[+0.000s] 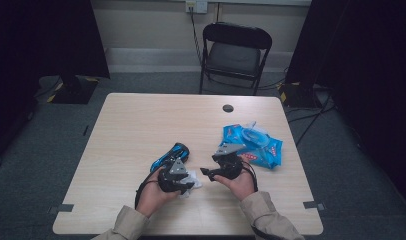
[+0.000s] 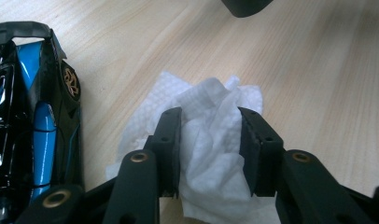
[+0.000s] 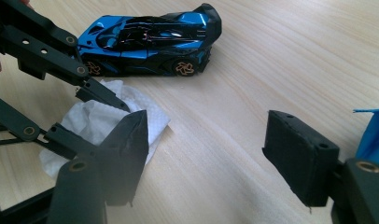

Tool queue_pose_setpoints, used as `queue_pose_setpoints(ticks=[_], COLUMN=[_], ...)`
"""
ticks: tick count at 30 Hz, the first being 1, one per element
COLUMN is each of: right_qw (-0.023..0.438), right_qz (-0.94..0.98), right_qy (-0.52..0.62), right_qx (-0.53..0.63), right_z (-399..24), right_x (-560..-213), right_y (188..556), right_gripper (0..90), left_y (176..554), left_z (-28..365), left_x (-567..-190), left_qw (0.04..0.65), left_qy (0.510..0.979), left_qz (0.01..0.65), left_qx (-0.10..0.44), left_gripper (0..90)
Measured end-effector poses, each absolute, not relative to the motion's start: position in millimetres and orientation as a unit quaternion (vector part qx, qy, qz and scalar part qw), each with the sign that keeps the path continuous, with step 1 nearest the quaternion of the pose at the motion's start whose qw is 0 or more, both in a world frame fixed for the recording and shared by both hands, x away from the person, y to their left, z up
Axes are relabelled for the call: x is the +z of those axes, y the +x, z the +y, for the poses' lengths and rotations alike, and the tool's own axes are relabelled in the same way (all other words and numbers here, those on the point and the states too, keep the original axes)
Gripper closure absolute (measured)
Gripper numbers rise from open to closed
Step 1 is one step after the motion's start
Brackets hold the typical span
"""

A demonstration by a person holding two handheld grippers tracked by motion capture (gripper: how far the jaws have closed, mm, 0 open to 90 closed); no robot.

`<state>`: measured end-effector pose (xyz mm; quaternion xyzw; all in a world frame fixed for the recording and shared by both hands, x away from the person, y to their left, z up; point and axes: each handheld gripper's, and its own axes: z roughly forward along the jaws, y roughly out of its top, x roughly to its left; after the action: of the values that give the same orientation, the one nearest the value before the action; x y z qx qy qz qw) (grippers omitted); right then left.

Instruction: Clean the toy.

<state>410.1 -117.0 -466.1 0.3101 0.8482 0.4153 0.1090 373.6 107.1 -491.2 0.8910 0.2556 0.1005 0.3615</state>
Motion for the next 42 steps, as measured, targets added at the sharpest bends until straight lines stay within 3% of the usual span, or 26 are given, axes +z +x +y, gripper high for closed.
queue_pose_setpoints(ticks=[10,13,27,42], right_qw=[0.111,0.110,0.094,0.073], right_qz=[0.850,0.850,0.846,0.863], right_qy=[0.308,0.306,0.307,0.262], right_qx=[0.413,0.414,0.426,0.425], right_z=[-113,-112,-99,-48], right_x=[-465,-463,-460,-466], right_y=[412,413,426,438], right_gripper=[29.0,28.2,14.8,14.8], left_y=[371,370,359,344], left_z=[104,106,135,189], left_x=[-489,-488,-464,-457], left_qw=[0.355,0.363,0.395,0.398], left_qy=[0.892,0.887,0.866,0.844], left_qz=[0.261,0.275,0.304,0.351], left_qx=[0.098,0.074,0.051,0.073], left_gripper=[76.4,79.2,80.5,80.5])
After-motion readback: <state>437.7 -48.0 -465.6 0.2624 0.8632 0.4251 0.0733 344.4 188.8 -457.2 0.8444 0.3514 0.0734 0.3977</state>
